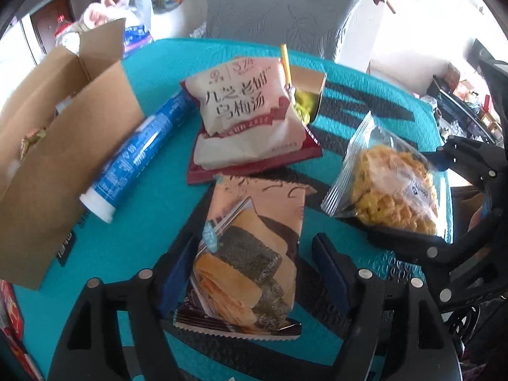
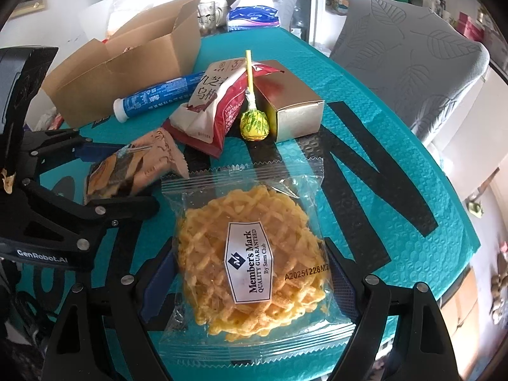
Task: Organize snacks
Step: 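Grasp the seaweed snack bag with the left tool while the right tool grasps the waffle, then lift the seaweed bag with the left tool while the right tool lifts the waffle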
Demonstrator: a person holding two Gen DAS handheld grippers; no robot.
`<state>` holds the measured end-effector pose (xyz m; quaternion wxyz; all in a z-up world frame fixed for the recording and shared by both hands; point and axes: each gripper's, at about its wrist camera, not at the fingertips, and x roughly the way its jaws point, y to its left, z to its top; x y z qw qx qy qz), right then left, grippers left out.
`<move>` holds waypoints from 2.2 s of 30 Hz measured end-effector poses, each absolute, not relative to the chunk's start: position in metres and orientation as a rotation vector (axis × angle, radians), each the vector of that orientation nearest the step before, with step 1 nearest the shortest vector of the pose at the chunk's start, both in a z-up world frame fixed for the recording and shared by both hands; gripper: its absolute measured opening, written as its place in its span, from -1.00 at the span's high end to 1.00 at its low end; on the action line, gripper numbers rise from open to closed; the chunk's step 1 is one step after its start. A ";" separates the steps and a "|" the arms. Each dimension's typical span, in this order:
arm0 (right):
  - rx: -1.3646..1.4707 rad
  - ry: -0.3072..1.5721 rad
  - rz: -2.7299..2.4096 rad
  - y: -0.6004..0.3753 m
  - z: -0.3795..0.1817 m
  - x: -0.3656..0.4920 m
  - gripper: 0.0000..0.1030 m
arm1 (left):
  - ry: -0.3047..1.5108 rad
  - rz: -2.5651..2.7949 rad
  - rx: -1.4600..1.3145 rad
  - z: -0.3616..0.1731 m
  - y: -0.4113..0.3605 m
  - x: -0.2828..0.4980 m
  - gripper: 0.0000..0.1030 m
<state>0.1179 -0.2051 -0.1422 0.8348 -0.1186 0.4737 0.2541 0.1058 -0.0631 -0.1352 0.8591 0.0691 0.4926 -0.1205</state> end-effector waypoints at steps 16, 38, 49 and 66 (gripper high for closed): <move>-0.246 0.982 0.534 -0.209 -0.145 0.107 -0.63 | 0.997 -0.208 0.108 -0.134 -0.054 0.088 -0.02; -0.287 0.981 0.583 -0.206 -0.147 0.069 -0.67 | 1.037 -0.143 0.056 -0.136 -0.061 0.049 -0.02; -0.313 0.928 0.574 -0.204 -0.150 0.064 -0.68 | 1.008 -0.142 0.083 -0.137 -0.063 0.046 -0.03; -0.198 0.925 0.668 -0.204 -0.142 0.054 -0.48 | 0.987 -0.125 0.016 -0.125 -0.054 0.030 -0.01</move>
